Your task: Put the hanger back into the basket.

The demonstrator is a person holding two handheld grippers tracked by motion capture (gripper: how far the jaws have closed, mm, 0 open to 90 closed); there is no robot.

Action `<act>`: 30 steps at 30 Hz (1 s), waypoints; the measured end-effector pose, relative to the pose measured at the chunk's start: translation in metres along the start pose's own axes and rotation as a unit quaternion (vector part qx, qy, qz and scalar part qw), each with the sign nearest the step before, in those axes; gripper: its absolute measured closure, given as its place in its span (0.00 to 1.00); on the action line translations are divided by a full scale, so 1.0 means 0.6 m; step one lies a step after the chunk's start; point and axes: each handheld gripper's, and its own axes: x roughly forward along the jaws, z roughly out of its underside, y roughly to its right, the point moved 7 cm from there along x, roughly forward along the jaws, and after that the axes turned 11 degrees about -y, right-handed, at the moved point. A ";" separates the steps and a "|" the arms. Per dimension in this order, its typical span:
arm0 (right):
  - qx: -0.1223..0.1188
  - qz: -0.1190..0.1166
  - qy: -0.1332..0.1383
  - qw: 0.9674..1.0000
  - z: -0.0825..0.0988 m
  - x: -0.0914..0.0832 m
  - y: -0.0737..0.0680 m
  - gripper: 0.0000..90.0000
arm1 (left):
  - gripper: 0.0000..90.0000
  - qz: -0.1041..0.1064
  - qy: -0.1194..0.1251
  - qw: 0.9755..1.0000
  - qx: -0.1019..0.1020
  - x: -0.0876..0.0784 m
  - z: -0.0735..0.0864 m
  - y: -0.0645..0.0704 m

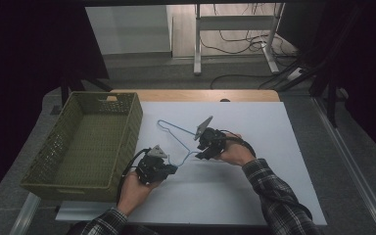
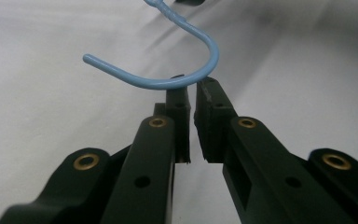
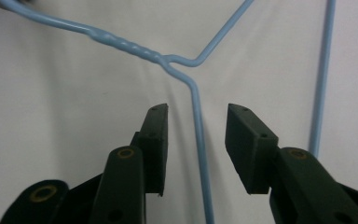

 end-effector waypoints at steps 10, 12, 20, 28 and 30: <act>-0.029 0.025 0.018 0.999 -0.012 0.006 -0.012 0.96 | 0.86 -0.006 0.001 1.000 0.006 -0.001 0.000 -0.001; -0.031 0.022 0.037 0.999 -0.015 -0.005 -0.013 0.96 | 0.81 -0.013 0.001 1.000 0.003 -0.003 0.001 -0.004; -0.006 0.007 0.078 0.997 -0.015 -0.073 -0.019 0.96 | 0.41 -0.033 0.049 0.998 0.018 -0.049 -0.018 -0.026; 0.010 -0.021 0.101 0.995 -0.012 -0.110 -0.035 0.96 | 0.41 -0.077 0.072 0.992 0.072 -0.065 -0.053 -0.029; 0.012 -0.028 0.103 0.994 -0.011 -0.119 -0.039 0.96 | 0.41 -0.084 0.083 0.990 0.081 -0.070 -0.068 -0.031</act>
